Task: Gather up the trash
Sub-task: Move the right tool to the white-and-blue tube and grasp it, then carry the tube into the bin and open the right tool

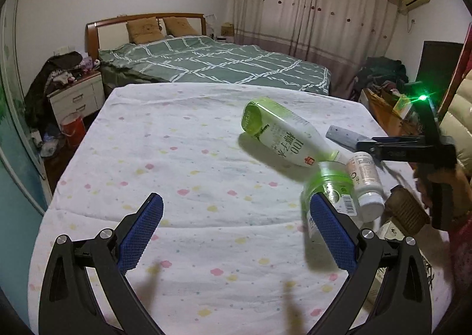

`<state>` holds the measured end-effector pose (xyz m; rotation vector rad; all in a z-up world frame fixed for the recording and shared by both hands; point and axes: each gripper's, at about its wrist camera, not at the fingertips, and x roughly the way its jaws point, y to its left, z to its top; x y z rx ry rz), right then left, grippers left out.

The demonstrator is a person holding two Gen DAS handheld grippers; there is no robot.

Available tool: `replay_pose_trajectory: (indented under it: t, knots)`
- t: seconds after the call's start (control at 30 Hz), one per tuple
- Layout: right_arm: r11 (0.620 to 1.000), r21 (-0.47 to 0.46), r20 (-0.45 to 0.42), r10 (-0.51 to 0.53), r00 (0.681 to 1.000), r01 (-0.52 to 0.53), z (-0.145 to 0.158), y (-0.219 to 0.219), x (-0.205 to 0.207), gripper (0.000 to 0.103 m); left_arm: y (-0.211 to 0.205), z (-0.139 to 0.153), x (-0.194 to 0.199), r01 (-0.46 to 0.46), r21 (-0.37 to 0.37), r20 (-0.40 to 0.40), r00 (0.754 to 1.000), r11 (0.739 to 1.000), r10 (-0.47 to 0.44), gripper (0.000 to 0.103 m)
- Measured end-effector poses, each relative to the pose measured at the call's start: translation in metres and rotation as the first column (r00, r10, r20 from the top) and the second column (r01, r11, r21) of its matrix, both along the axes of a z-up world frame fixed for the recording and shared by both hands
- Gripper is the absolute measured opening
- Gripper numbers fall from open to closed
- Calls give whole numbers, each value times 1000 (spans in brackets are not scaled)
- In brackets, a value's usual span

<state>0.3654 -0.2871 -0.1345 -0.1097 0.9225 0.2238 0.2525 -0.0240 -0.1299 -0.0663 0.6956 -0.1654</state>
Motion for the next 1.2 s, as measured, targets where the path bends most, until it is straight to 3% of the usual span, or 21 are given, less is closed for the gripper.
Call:
replay_pose_trajectory:
  t: [0.1,0.17,0.2,0.27,0.67,0.97,1.2]
  knots:
    - [1000,-11,-19,9,1000,-9,-5,2,4,56,0,0,-1,5,-12,8,1000,1000,-5,98]
    - [1000,-15,-34,5,999,-6,-9,1,4,42,-1,0,-2,10,-7,17,1000,1000,-9,98]
    - [1000,-11,-32,4,999,-4,-10,1,3,41,-2,0,-3,12,-4,20,1000,1000,-12,98]
    - [1000,-8,-28,-5,1000,5,-9,0,1,30,-3,1,-5,13,0,24,1000,1000,-13,98]
    - [983,162,43,-96,994,88,19,-32,-62,28,-2,4,-11,2,0,41,999,1000,-2,98]
    - [945,287,106,-193,975,156,45,-86,-130,28,-5,6,-13,6,15,44,999,1000,-6,98]
    - [930,312,155,-250,956,193,56,-110,-168,28,-5,5,-13,4,17,43,999,1000,-5,98]
